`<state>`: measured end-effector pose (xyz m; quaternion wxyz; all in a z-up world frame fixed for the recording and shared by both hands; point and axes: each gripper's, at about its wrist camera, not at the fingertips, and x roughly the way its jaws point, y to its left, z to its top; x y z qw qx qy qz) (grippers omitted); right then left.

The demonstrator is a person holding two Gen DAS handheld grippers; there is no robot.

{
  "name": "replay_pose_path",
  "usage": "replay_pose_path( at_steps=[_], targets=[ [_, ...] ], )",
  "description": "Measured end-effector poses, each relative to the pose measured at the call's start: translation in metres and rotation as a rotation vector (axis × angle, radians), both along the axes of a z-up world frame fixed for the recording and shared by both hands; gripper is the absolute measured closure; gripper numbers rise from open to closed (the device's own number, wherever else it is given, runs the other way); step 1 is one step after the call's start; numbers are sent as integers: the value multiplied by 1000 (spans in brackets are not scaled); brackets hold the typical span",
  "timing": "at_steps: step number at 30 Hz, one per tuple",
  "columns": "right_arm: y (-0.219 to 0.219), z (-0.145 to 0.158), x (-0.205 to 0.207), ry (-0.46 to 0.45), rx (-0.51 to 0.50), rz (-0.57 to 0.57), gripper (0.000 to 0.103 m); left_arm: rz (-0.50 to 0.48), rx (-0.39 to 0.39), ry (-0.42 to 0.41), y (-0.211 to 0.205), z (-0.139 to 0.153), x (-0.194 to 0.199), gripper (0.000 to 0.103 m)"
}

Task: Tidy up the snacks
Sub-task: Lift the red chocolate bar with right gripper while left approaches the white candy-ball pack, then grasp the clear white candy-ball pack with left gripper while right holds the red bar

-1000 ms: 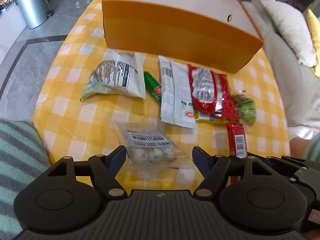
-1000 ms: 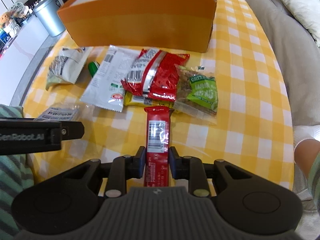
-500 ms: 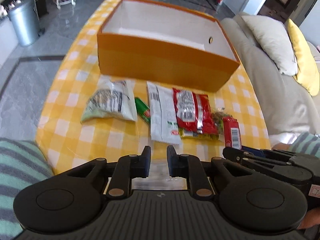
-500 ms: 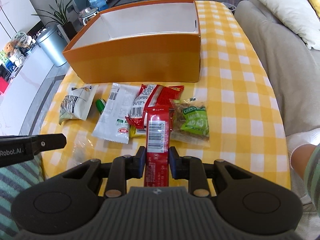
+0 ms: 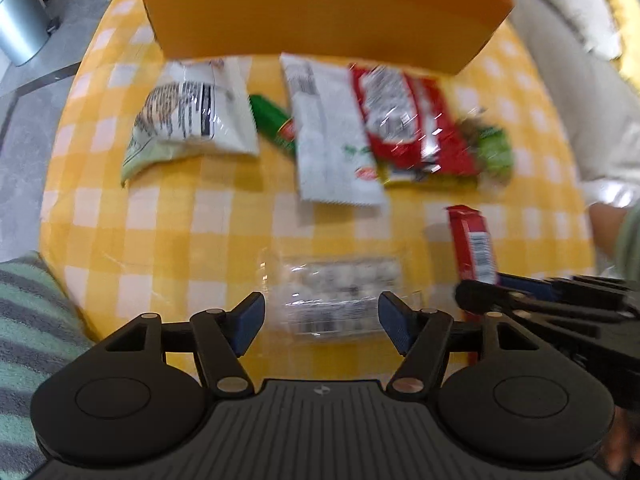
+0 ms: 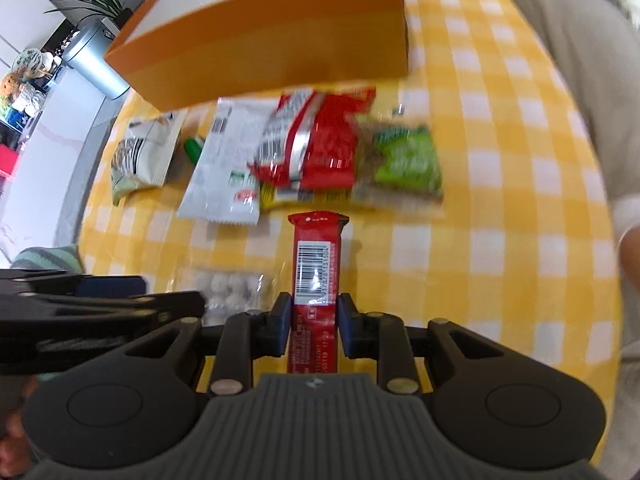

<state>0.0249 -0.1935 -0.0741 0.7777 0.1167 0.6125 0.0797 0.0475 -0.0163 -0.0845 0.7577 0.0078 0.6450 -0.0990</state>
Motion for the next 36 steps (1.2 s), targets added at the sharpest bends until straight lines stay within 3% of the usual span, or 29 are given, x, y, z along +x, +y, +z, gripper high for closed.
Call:
replay_pose_path(
  at_steps=[5, 11, 13, 20, 22, 24, 30, 33, 36],
  targets=[
    [-2, -5, -1, 23, -14, -26, 82, -111, 18, 99, -13, -20, -5, 27],
    [-10, -4, 3, 23, -2, -53, 82, -257, 190, 73, -32, -35, -19, 21],
    [-9, -5, 3, 25, 1, -46, 82, -261, 200, 60, -33, -36, -21, 16],
    [-11, -3, 4, 14, 1, -52, 82, -156, 122, 11, -35, -31, -6, 30],
    [-12, -3, 4, 14, -4, -60, 82, -140, 100, -9, -38, -29, -2, 39],
    [-15, -4, 4, 16, -11, -72, 82, -146, 78, -17, -41, -26, -1, 42],
    [-13, -11, 3, 45, -26, -72, 82, -183, -18, 28, -40, -24, -5, 65],
    [-14, -13, 3, 55, -25, -80, 82, -195, -108, 82, -35, -21, -11, 67],
    [-18, -14, 4, 54, -27, -104, 82, -239, -119, 68, -36, -15, -14, 63]
  ],
)
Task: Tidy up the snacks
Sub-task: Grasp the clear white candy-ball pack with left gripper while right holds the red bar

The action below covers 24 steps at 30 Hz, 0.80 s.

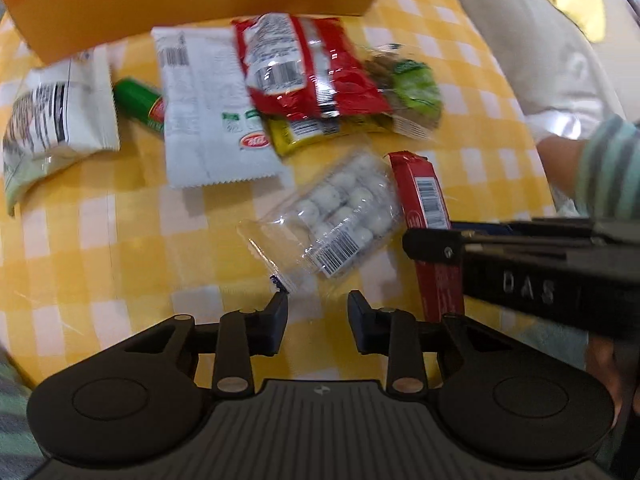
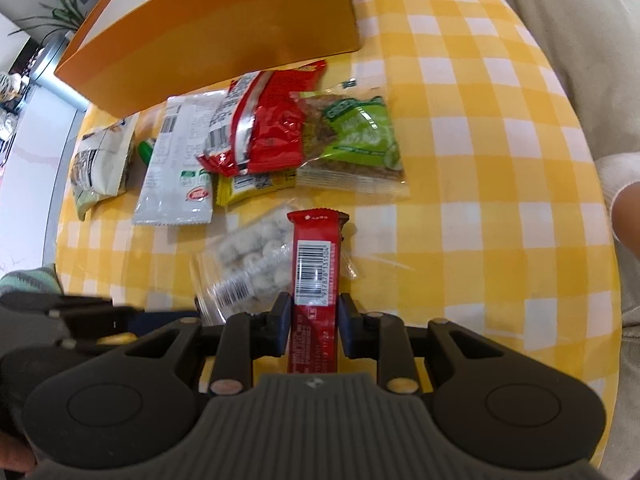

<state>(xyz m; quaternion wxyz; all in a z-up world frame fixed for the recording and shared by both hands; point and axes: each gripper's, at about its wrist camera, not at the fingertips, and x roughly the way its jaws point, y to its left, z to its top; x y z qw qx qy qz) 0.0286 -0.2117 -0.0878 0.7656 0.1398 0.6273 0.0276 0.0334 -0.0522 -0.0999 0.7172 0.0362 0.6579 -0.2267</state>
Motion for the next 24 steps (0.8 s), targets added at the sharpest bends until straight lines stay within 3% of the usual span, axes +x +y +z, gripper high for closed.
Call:
replay_pose_path(
  at_steps=[2, 4, 10, 17, 24],
  targets=[
    [-3, 0, -1, 4, 5, -19, 82, -43, 27, -66, -2, 8, -1, 51],
    [-7, -1, -2, 14, 7, -40, 82, -92, 57, -137, -12, 11, 0, 31],
    [-13, -1, -2, 12, 7, -86, 82, -289, 79, -256, -36, 17, 4, 18],
    [-28, -2, -4, 26, 27, -168, 81, -529, 141, -314, -60, 5, -7, 16],
    [-23, -9, 0, 43, 18, -140, 82, -555, 143, -270, -71, -15, 1, 16]
  ],
)
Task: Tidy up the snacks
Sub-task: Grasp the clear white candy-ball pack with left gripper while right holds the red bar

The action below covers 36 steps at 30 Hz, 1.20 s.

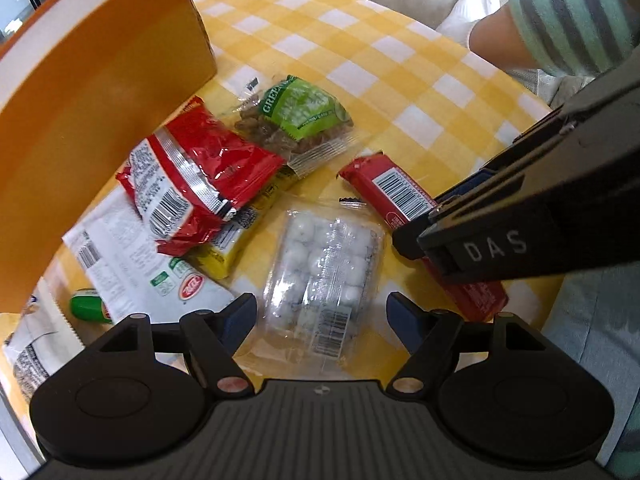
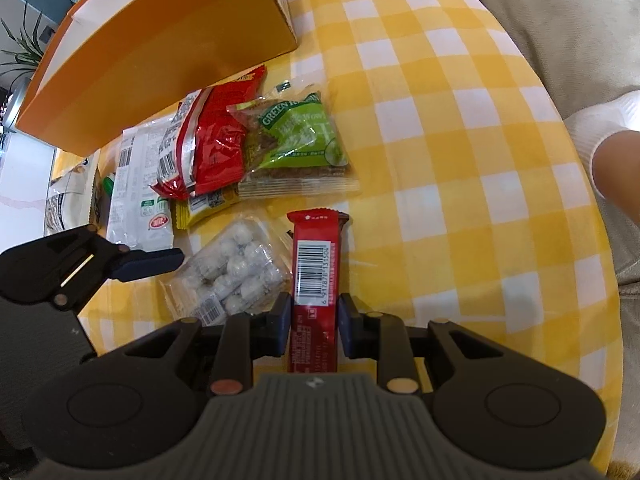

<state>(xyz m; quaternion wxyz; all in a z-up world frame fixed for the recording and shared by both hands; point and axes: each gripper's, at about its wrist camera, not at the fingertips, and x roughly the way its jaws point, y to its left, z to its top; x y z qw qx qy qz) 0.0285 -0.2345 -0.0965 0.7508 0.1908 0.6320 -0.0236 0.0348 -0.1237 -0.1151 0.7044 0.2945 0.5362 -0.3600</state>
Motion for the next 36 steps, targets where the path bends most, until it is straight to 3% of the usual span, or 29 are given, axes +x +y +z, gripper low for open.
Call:
replay_pose_path(
  at_steps=[8, 11, 14, 22, 36],
  targets=[
    [2, -4, 6, -1, -9, 3, 82, 47, -13, 14, -2, -4, 8, 16],
    [2, -5, 7, -4, -11, 5, 82, 63, -23, 20, -5, -6, 9, 21],
    [1, -4, 6, -5, -10, 3, 82, 89, -28, 16, -3, -3, 6, 31],
    [1, -2, 6, -19, -15, 5, 82, 210, -65, 33, 7, 3, 5, 36],
    [6, 21, 4, -116, -94, 61, 82, 435, -219, 69, 42, 44, 2, 37]
  ],
)
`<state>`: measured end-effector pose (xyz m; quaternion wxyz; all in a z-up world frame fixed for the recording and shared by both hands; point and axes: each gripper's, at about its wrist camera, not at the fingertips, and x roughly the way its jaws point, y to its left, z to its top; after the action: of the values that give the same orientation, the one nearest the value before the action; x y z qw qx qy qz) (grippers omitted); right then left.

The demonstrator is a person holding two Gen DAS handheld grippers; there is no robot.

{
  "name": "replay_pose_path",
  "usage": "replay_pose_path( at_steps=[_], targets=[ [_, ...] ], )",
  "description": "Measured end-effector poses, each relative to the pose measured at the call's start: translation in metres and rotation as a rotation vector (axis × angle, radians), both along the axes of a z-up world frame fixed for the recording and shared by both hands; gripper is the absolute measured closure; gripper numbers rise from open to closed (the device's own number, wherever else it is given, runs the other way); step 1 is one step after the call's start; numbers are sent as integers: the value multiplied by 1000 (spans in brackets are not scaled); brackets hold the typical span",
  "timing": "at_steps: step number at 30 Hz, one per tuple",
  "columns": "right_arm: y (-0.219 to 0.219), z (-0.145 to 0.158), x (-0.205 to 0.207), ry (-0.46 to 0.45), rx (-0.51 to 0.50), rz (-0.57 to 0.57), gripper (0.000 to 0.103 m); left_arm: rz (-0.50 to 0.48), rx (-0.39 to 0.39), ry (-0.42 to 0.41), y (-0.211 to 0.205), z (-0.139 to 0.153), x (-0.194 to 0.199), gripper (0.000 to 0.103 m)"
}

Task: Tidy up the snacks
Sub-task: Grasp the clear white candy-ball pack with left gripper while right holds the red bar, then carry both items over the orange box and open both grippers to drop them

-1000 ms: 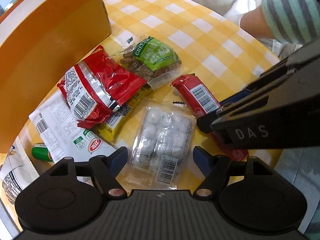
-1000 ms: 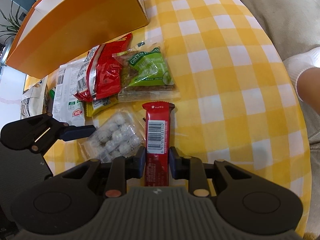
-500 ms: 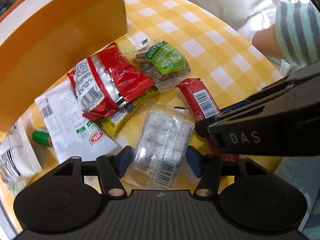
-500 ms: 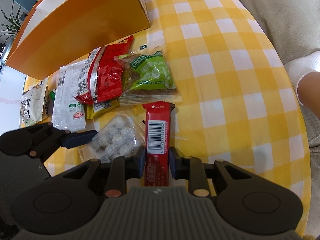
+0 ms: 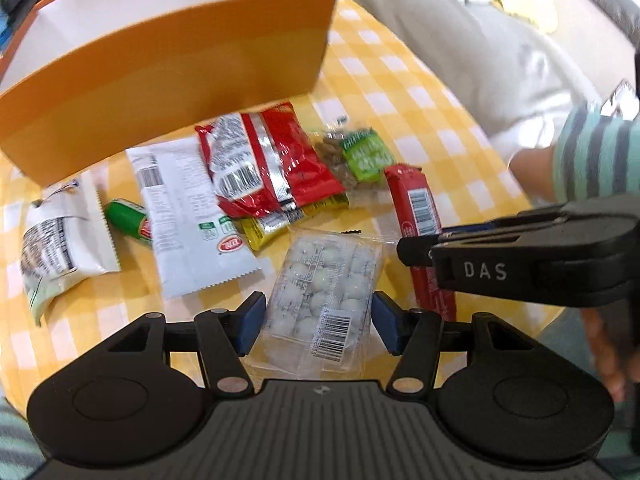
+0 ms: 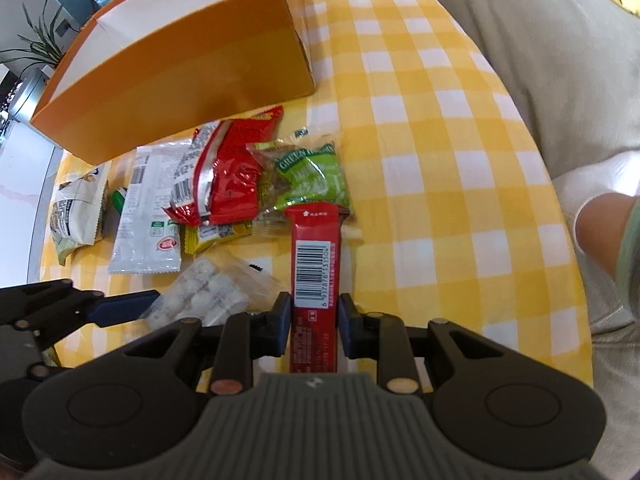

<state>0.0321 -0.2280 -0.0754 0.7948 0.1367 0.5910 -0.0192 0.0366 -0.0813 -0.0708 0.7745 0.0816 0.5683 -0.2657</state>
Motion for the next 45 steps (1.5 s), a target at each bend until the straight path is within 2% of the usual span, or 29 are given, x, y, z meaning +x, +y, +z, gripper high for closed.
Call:
replay_pose_path(
  at_steps=[9, 15, 21, 26, 32, 38, 45],
  targets=[
    [9, 20, 3, -59, -13, 38, 82, 104, -89, -45, 28, 37, 7, 37],
    [14, 42, 11, -112, -18, 68, 82, 153, -110, -120, 44, 64, 18, 37],
    [20, 75, 28, -176, -6, 118, 82, 186, -139, -188, 54, 94, 37, 37],
    [28, 108, 49, -251, -33, 200, 82, 196, -163, -243, 58, 117, 57, 37],
    [33, 135, 81, -301, -64, 272, 82, 194, -171, -297, 55, 140, 84, 37],
    [36, 147, 119, -326, -79, 323, 82, 188, -139, -327, 48, 148, 115, 37],
    [36, 137, 167, -339, -133, 334, 82, 211, -93, -310, 44, 134, 157, 37]
  ],
)
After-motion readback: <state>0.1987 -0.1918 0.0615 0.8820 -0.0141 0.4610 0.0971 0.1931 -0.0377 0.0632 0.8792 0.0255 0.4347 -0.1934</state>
